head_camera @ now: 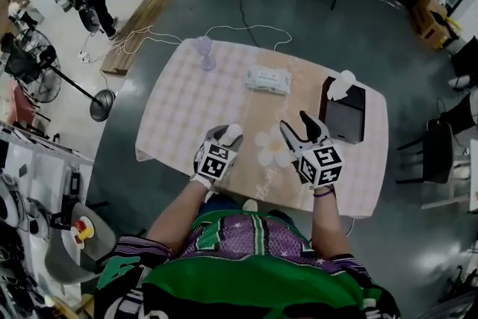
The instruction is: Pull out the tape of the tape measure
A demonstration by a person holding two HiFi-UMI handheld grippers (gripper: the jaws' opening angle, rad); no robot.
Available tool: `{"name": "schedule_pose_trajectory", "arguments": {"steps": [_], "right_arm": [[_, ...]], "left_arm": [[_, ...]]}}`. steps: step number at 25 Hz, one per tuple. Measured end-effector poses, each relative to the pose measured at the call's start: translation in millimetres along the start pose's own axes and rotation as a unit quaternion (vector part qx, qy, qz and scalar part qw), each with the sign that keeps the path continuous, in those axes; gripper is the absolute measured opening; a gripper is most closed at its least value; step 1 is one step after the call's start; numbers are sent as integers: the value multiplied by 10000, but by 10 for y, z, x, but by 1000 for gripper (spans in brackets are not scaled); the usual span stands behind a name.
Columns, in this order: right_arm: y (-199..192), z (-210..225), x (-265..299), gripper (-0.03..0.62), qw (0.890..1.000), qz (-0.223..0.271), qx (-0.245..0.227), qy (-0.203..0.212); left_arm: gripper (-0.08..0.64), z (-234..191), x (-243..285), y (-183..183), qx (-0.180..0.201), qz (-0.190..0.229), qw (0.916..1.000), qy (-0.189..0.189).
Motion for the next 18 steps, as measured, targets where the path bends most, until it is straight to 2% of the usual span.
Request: {"name": "schedule_pose_trajectory", "arguments": {"steps": [4,10,18], "right_arm": [[76,-70,-197,247,9999,102,-13,-35],[308,-94,-291,245,9991,384,-91,-138],[696,-323,-403,244,9977,528,-298,-302]], "left_arm": [[236,119,-279,147,62,162,9998,-62],[236,-2,-631,492,96,564,9983,-76],[236,-328,-1158,763,571,688,9959,-115]]}}
Point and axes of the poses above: the fingertips, and each gripper's own axes: x forward along the fingers, z to its right, y out of its top, the point moved 3 cm from there along -x, backward along the fingers, and after that the axes turned 12 degrees about -z, right-handed, at the moved point
